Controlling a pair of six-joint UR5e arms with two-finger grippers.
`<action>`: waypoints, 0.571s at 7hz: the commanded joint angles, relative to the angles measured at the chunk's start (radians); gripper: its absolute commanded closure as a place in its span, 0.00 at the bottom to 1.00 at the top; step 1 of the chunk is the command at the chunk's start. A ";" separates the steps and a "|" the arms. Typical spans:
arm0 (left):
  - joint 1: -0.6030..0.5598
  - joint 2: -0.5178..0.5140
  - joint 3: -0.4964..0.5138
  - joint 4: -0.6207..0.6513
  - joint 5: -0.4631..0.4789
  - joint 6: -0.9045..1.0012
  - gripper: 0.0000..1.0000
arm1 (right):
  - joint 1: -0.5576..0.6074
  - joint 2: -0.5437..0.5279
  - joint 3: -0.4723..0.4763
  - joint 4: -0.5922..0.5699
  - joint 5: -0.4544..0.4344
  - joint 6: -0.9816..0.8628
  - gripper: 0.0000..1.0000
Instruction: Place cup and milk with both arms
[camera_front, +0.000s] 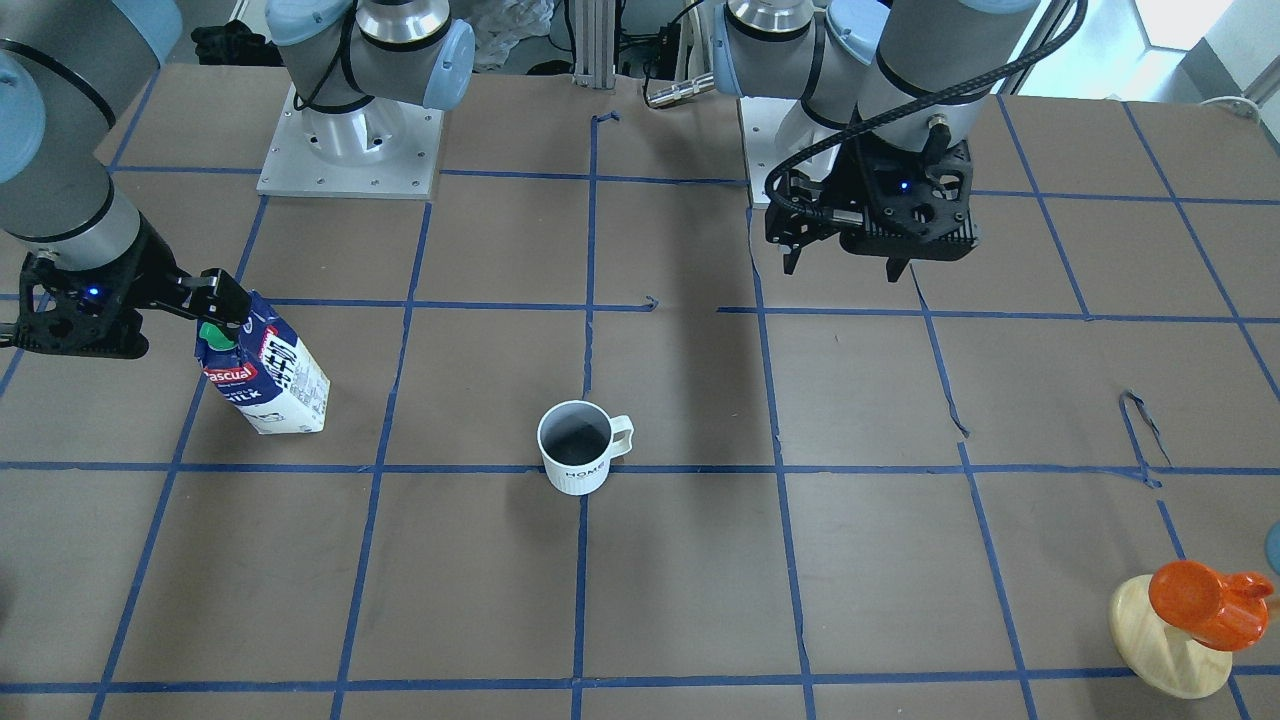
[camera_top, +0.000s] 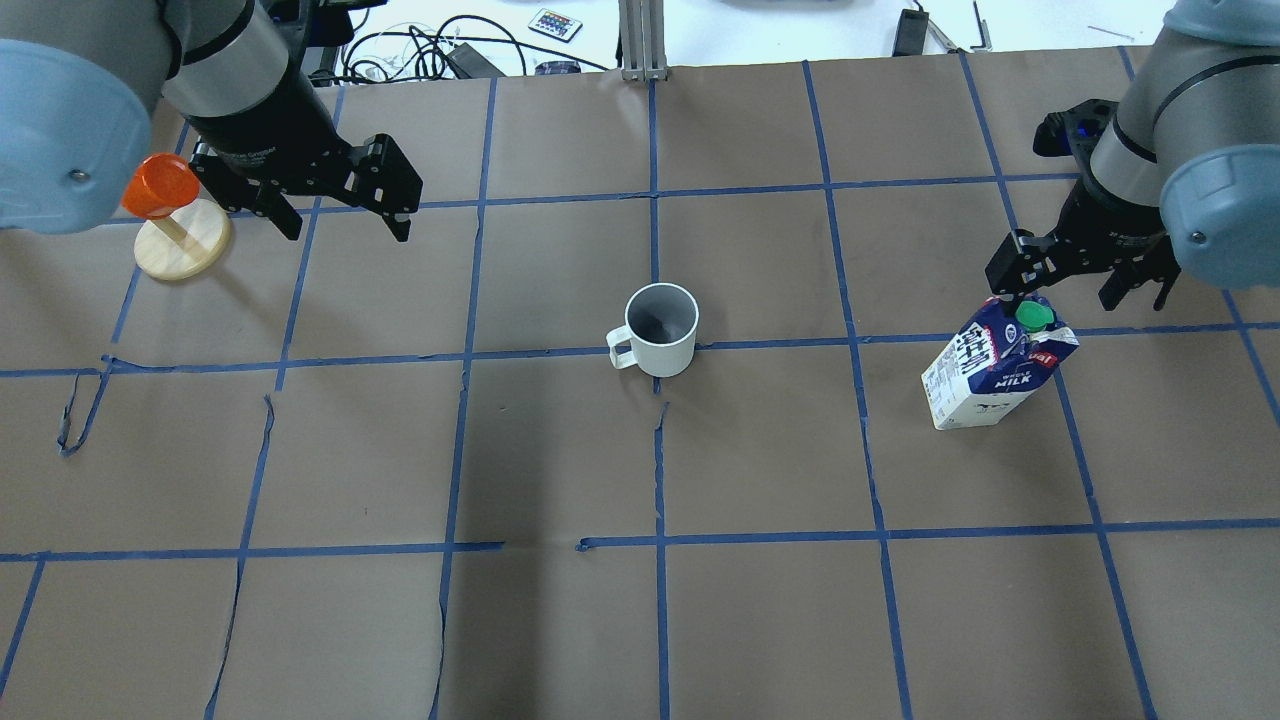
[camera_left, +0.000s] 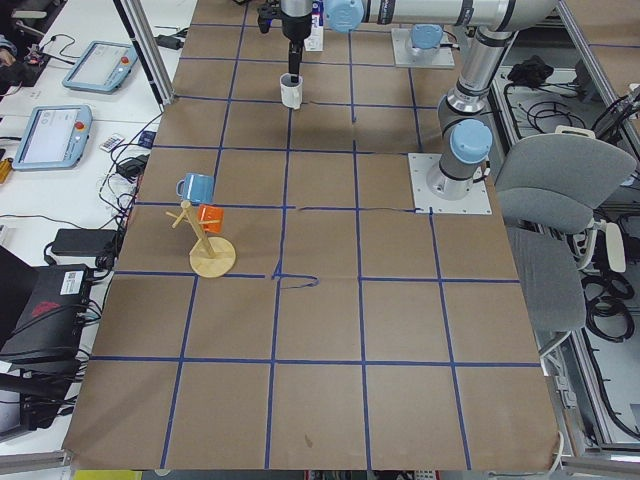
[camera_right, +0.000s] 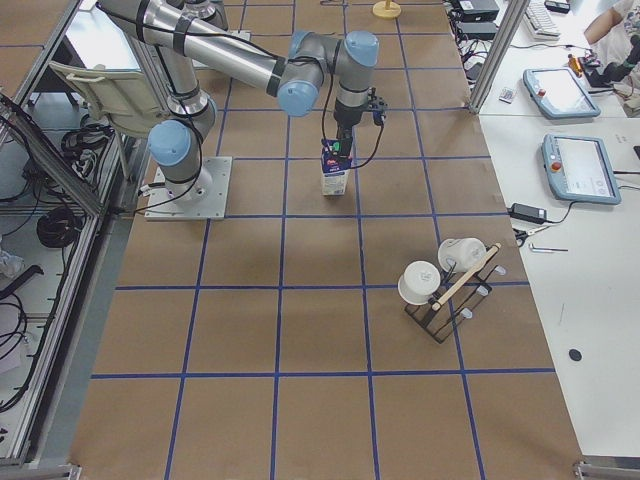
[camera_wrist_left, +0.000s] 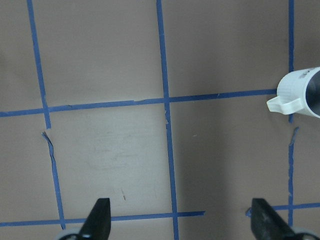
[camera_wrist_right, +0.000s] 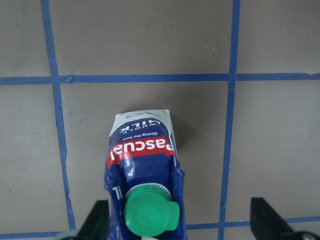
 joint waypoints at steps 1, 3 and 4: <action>0.013 -0.001 0.013 0.007 -0.004 0.009 0.00 | 0.001 0.010 0.007 0.009 0.027 -0.012 0.00; 0.010 -0.001 0.008 0.009 -0.004 0.001 0.00 | 0.001 0.016 0.025 0.009 0.026 -0.016 0.00; 0.010 0.001 0.008 0.009 -0.005 -0.005 0.00 | 0.001 0.016 0.032 0.002 0.027 -0.016 0.06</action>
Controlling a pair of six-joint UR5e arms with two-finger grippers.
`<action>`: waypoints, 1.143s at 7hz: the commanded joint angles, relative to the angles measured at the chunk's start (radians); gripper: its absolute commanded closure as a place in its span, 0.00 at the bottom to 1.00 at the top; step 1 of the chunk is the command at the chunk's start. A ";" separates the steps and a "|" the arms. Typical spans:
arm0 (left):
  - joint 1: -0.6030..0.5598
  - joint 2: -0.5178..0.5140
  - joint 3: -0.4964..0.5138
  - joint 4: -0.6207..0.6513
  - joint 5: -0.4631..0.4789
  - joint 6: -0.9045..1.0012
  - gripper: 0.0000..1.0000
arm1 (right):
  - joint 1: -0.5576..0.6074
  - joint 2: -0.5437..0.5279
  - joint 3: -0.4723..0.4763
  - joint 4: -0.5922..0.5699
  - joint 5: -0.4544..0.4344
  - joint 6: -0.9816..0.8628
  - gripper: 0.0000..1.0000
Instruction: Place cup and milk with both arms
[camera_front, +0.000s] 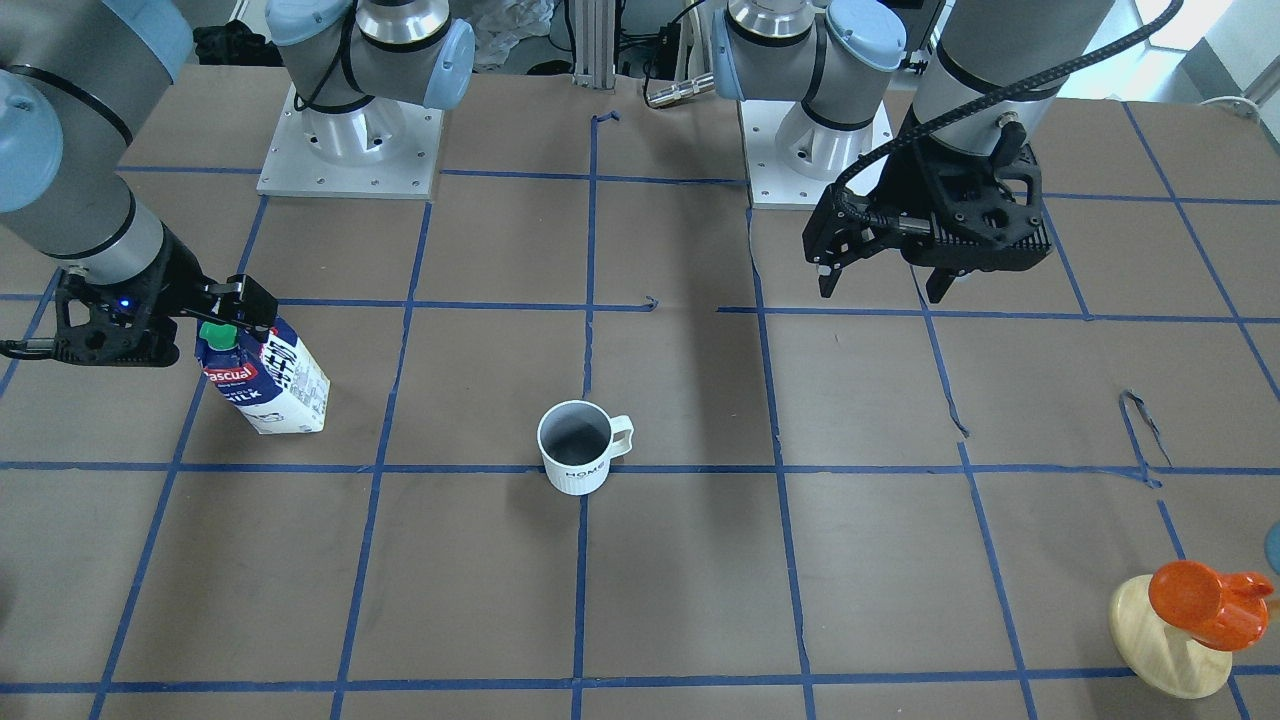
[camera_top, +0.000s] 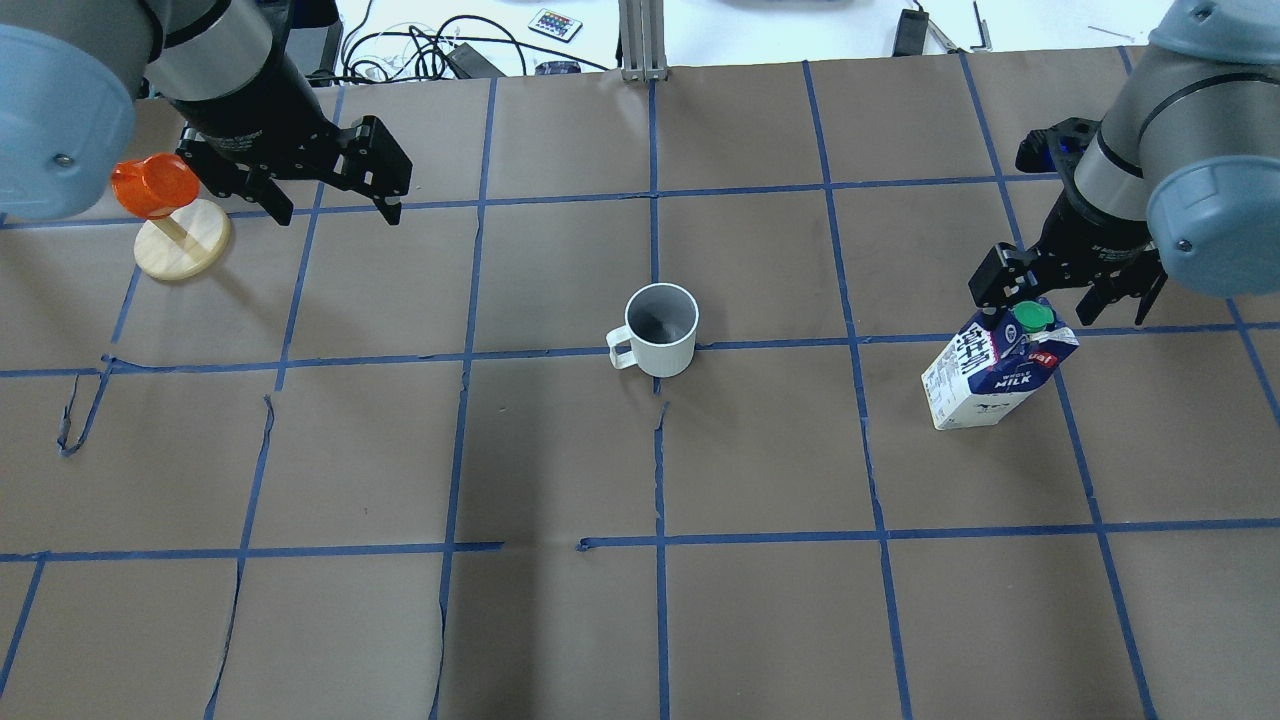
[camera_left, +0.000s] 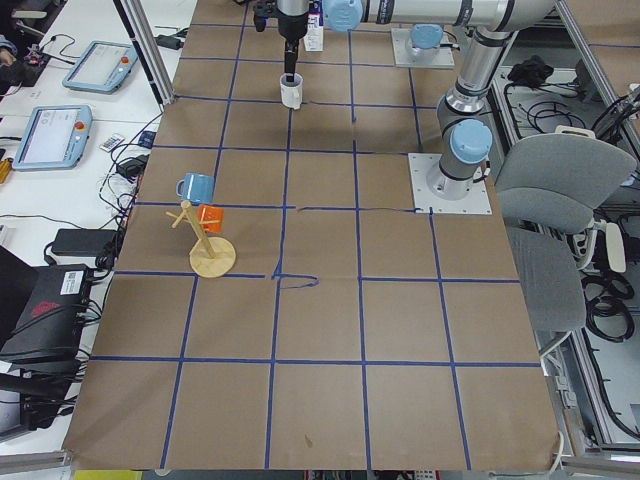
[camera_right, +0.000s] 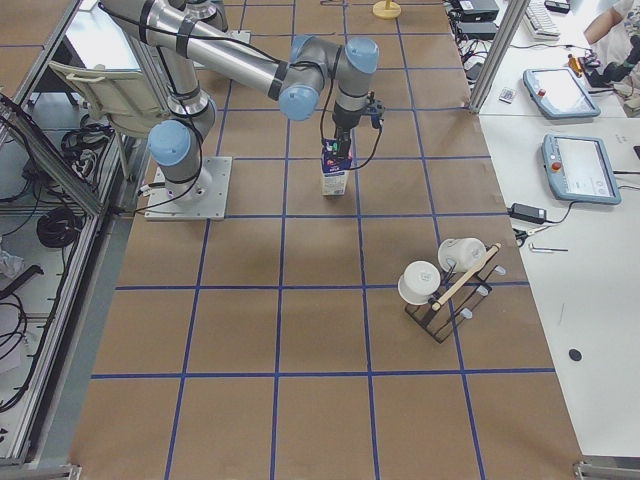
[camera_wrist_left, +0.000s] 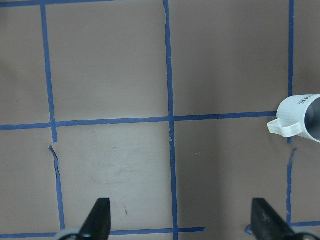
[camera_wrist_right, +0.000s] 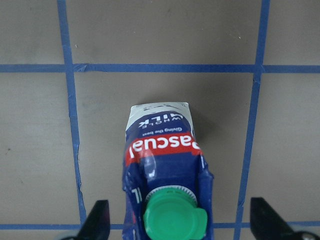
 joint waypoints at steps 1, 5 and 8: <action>0.000 0.003 -0.001 -0.001 -0.001 -0.006 0.00 | 0.000 0.001 0.017 -0.004 0.001 0.000 0.26; 0.000 0.005 -0.002 -0.001 -0.001 -0.006 0.00 | 0.000 -0.002 0.008 -0.017 0.001 0.003 0.64; 0.000 0.006 -0.002 -0.001 0.003 -0.006 0.00 | 0.014 -0.003 -0.044 -0.024 0.010 0.015 0.62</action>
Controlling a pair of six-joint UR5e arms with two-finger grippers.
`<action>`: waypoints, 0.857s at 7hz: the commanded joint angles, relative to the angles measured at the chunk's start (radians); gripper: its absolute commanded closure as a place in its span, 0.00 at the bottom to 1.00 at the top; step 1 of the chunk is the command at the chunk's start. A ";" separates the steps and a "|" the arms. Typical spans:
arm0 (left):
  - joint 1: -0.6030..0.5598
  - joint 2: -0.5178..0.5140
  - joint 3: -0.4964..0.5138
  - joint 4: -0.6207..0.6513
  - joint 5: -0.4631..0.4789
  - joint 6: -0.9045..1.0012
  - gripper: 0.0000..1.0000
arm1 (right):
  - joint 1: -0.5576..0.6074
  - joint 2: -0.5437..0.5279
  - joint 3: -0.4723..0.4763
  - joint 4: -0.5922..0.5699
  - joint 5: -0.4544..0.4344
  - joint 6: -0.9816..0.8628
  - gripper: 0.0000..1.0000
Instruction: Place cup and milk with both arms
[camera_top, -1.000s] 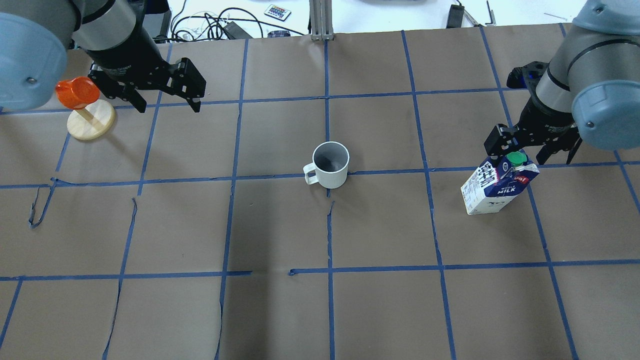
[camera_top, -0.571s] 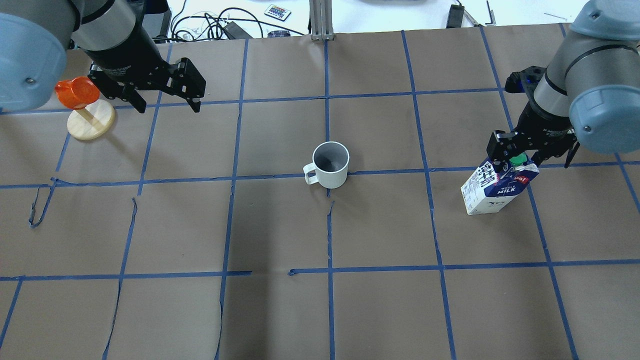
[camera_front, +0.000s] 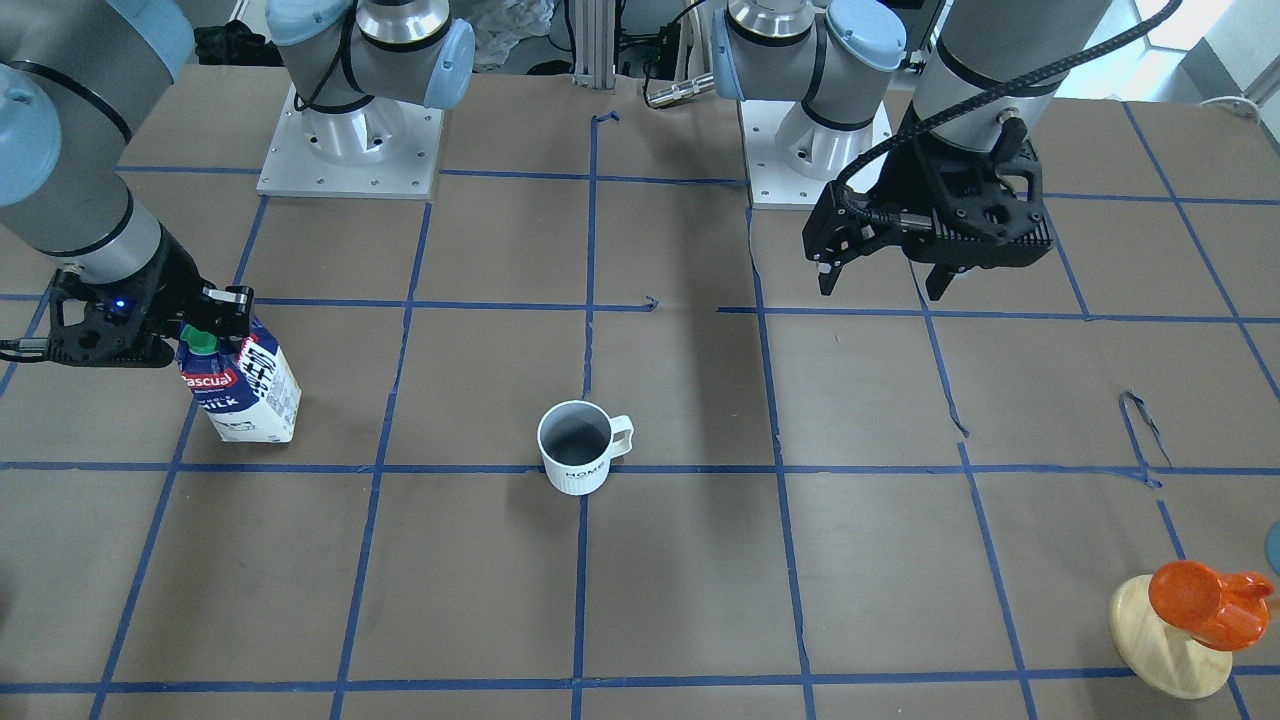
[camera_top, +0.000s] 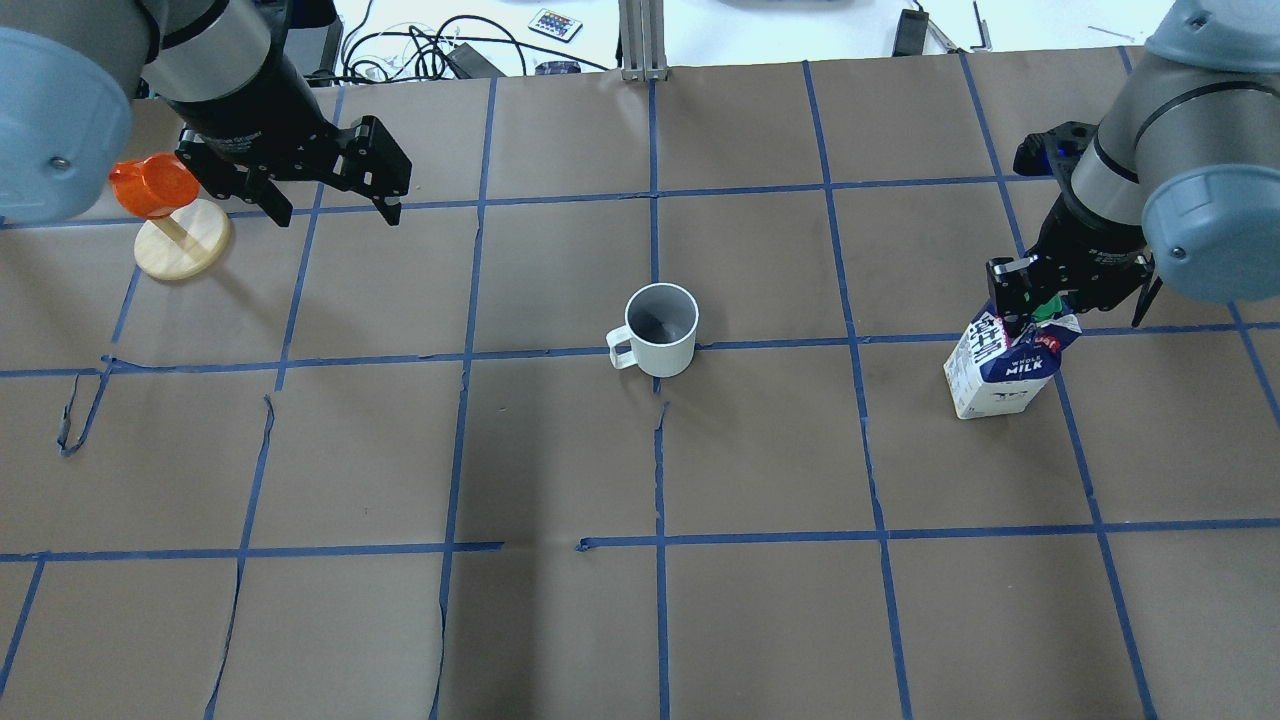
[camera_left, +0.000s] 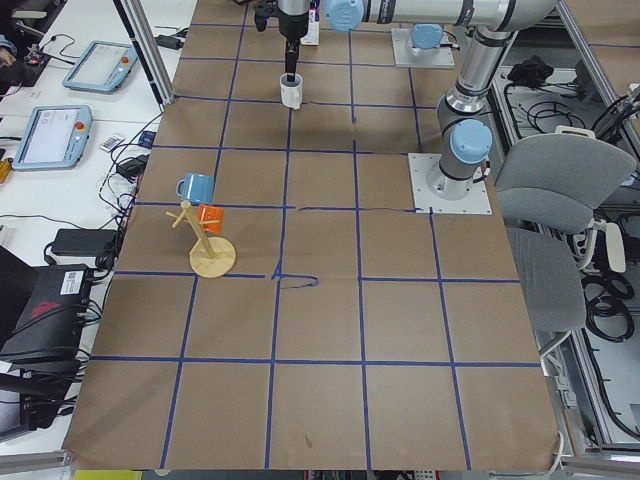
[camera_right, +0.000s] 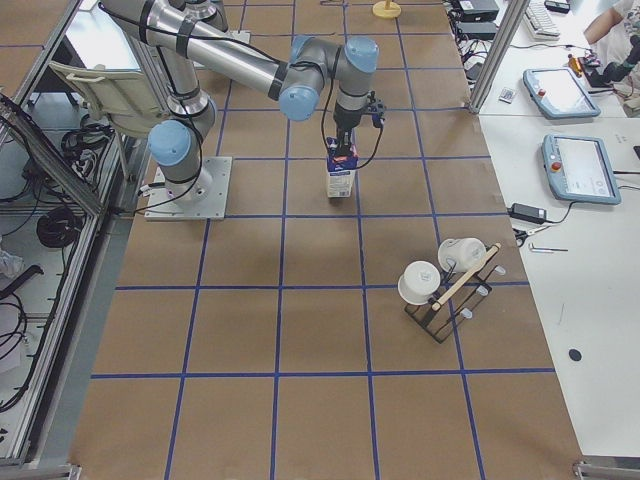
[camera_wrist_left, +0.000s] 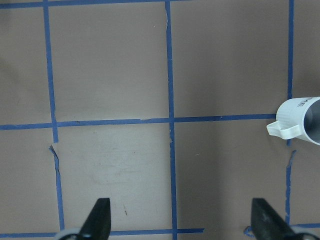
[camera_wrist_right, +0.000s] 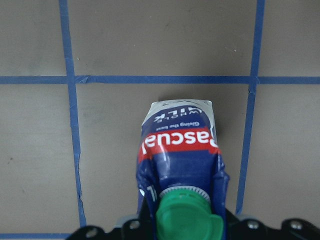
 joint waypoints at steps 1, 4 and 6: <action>0.000 0.003 0.000 0.000 0.003 0.000 0.00 | 0.028 0.018 -0.064 -0.002 0.085 0.028 0.61; 0.000 0.006 -0.002 -0.002 0.006 0.000 0.00 | 0.213 0.189 -0.277 0.007 0.099 0.226 0.59; 0.000 0.007 -0.005 -0.002 0.006 0.000 0.00 | 0.310 0.255 -0.317 -0.006 0.116 0.374 0.59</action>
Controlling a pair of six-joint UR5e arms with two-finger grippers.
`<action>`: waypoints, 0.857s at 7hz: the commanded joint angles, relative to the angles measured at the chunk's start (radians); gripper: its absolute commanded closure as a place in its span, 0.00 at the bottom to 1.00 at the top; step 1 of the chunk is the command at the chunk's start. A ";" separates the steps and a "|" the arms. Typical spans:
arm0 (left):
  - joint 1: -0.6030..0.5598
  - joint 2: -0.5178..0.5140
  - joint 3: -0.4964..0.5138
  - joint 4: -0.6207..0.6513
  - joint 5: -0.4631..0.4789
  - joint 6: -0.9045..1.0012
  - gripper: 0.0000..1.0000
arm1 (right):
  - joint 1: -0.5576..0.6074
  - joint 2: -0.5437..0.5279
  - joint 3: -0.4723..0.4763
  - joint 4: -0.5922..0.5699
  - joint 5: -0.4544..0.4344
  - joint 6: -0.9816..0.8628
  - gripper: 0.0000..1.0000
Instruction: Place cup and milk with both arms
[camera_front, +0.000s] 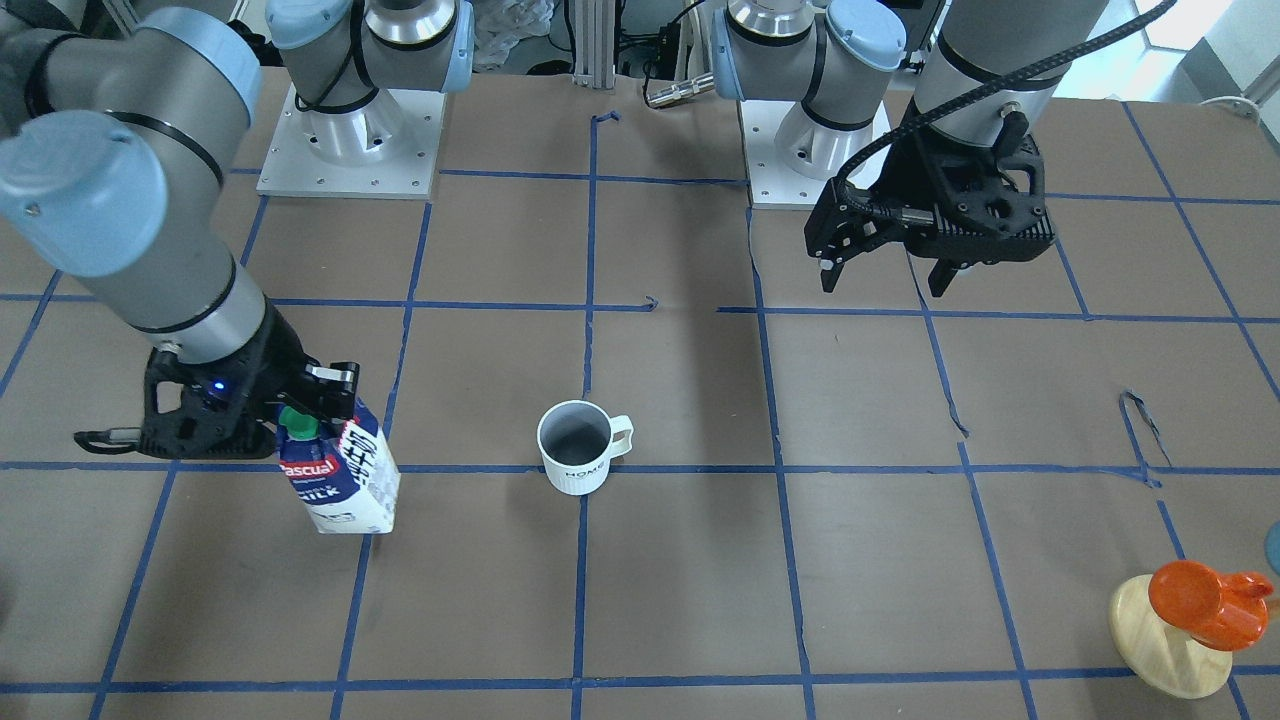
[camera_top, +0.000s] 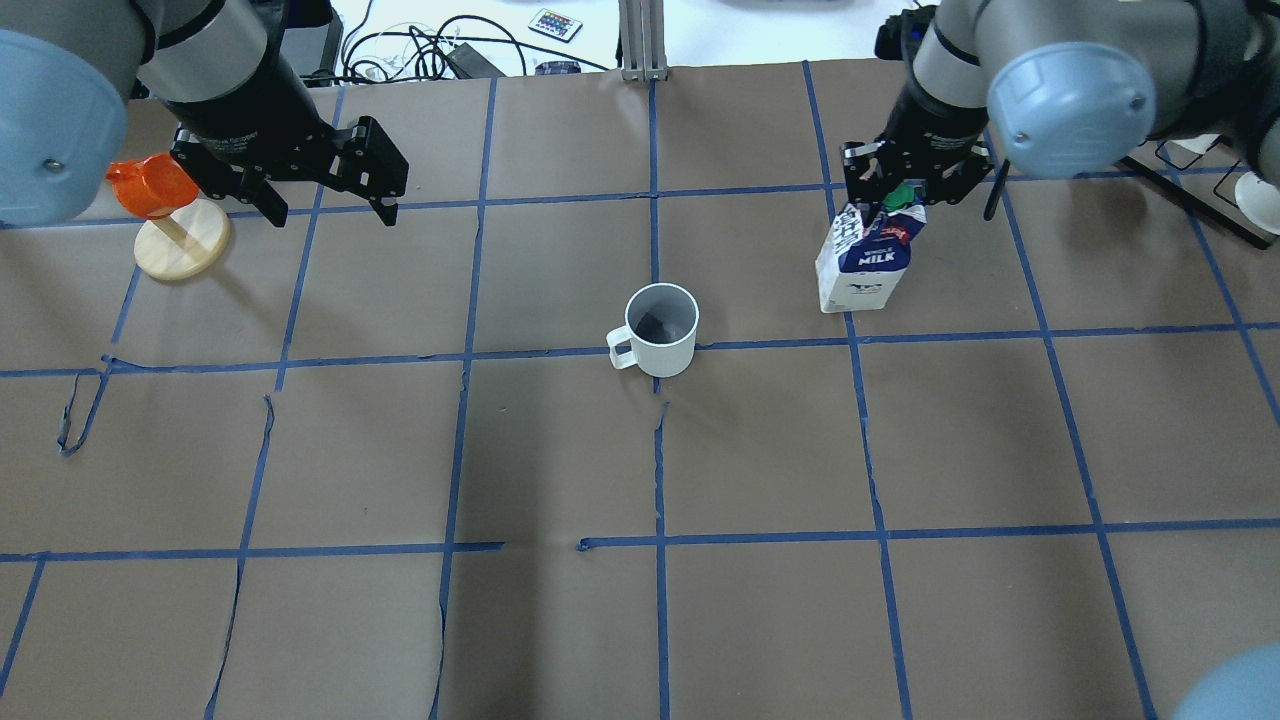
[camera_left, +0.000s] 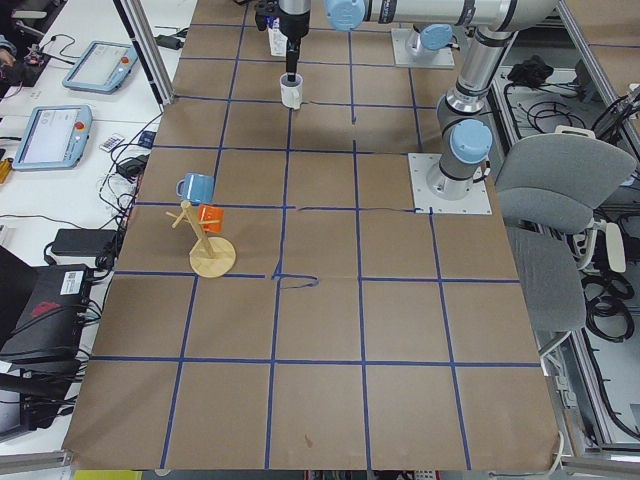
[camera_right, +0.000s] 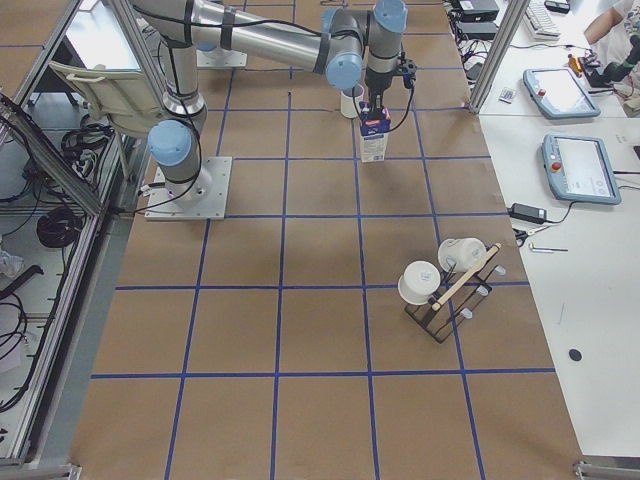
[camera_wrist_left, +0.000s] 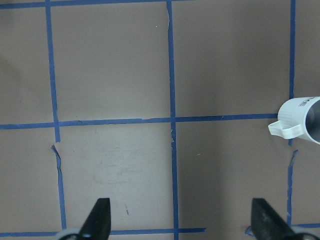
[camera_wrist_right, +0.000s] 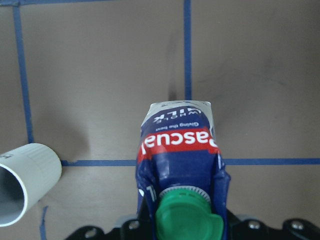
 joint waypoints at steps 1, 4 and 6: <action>0.000 0.002 -0.002 0.000 0.000 0.000 0.00 | 0.094 0.045 -0.026 -0.006 0.010 0.138 0.59; 0.000 0.002 -0.002 0.000 0.000 0.000 0.00 | 0.144 0.046 -0.020 0.006 0.046 0.218 0.59; 0.000 0.002 0.000 0.000 0.000 0.000 0.00 | 0.157 0.046 -0.005 -0.001 0.075 0.241 0.59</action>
